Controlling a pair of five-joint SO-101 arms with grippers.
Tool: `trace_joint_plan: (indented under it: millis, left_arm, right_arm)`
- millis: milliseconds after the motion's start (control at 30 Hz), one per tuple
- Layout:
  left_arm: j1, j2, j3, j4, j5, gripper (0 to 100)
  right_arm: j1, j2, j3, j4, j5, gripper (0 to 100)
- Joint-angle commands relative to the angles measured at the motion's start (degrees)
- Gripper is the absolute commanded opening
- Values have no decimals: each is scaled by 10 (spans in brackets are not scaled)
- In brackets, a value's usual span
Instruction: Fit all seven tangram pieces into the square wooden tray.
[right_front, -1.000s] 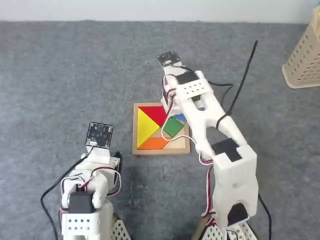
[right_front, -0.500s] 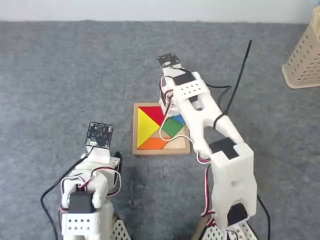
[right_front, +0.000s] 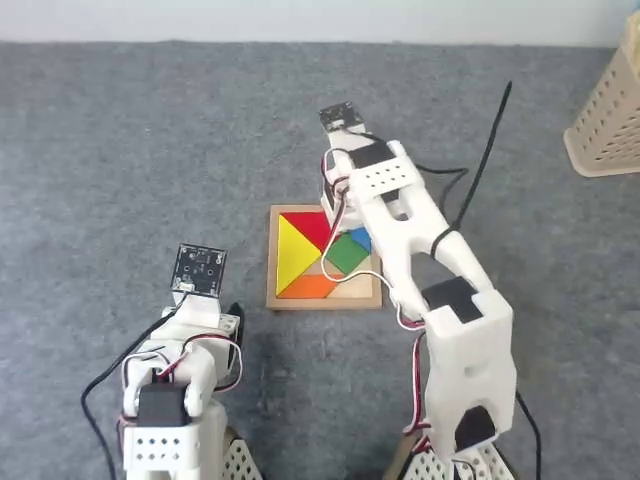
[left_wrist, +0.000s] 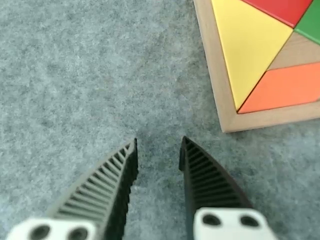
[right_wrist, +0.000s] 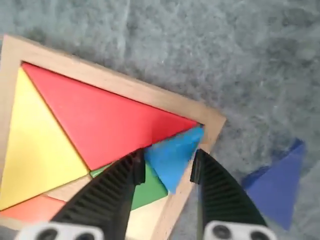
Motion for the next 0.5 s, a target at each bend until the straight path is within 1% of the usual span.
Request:
trace_joint_plan:
  millis: [0, 233, 300, 467]
  left_arm:
    - [0, -9, -3, 3, 4, 133]
    - [0, -9, -3, 3, 4, 133]
    - [0, -9, -3, 3, 4, 133]
    - [0, -9, -3, 3, 4, 133]
  right_arm:
    - [-3, -55, -22, 7, -1, 158]
    - [7, -75, -13, 27, 34, 152]
    - [29, -102, -4, 37, 34, 117]
    - [110, -167, 53, 32, 39, 9]
